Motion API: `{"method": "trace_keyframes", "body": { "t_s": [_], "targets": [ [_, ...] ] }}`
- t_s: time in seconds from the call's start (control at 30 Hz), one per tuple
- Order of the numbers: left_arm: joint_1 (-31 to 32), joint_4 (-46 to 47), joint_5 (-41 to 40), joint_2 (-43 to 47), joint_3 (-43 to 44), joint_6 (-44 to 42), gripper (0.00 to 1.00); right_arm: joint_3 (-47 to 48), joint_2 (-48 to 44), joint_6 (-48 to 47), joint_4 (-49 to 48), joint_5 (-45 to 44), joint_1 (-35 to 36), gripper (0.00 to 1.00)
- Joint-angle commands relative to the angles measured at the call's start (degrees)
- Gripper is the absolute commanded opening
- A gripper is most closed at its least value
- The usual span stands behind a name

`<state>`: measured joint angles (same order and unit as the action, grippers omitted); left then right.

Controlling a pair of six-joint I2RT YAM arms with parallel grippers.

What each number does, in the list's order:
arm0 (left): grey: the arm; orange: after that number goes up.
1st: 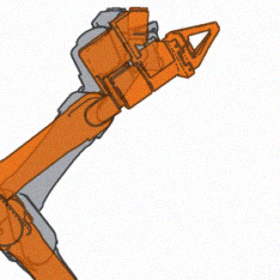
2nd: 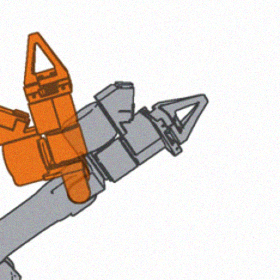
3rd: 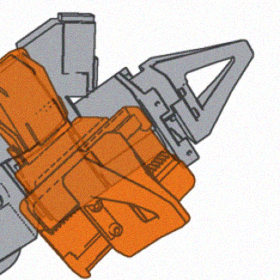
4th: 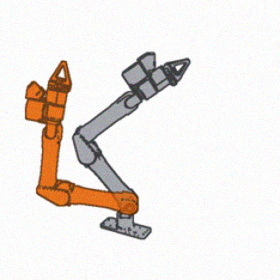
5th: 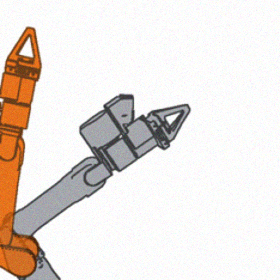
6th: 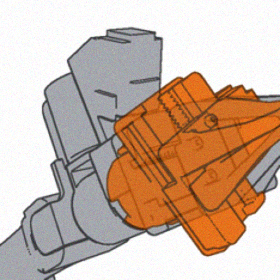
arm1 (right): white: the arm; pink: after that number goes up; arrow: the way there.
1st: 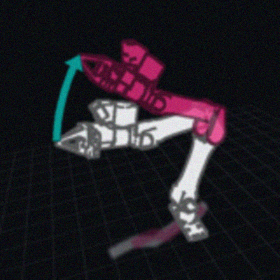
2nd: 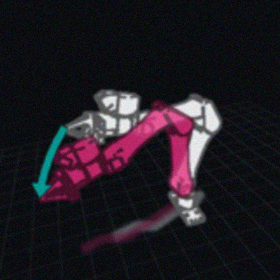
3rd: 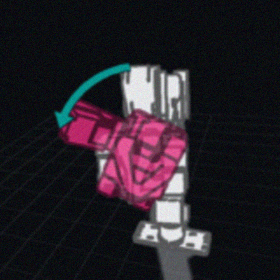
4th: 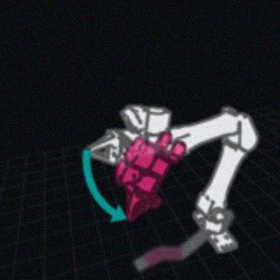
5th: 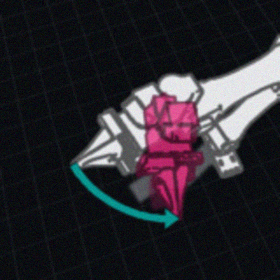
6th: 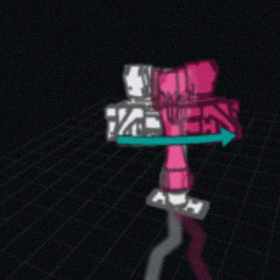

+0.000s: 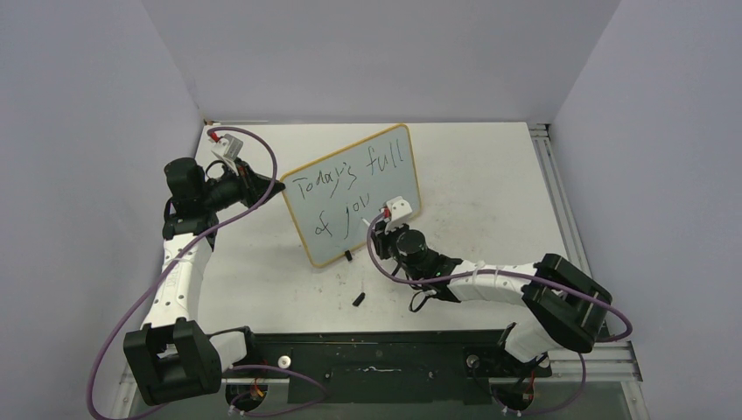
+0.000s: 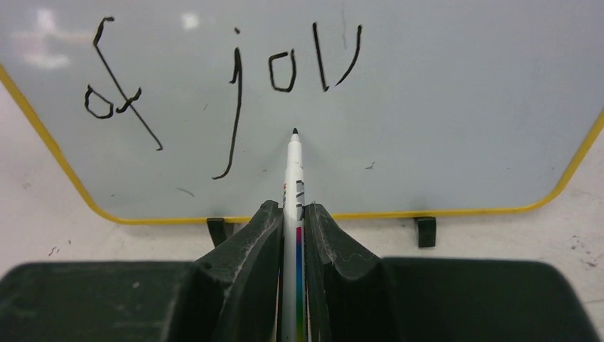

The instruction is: Write a sentence on the whiteboard

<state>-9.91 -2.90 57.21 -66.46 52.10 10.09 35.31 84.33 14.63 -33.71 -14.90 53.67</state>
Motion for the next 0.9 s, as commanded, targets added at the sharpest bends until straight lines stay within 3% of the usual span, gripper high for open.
{"method": "trace_keyframes", "body": {
  "t_s": [0.0, 0.23, 0.87],
  "targets": [
    [-0.28, 2.98, 1.89, 0.71, 0.57, 0.71, 0.00, -0.48, 1.11, 2.71, -1.01, -0.52, 2.49, 0.05],
    [-0.21, 3.07, 2.09, 0.94, 0.54, 0.90, 0.00, -0.43, -0.60, 2.87, 0.41, -2.94, 4.38, 0.05],
    [-0.21, 3.34, 1.94, 0.51, 0.49, 1.08, 0.00, 2.54, -3.22, -1.19, -1.55, -5.29, -0.71, 0.05]
  ]
}}
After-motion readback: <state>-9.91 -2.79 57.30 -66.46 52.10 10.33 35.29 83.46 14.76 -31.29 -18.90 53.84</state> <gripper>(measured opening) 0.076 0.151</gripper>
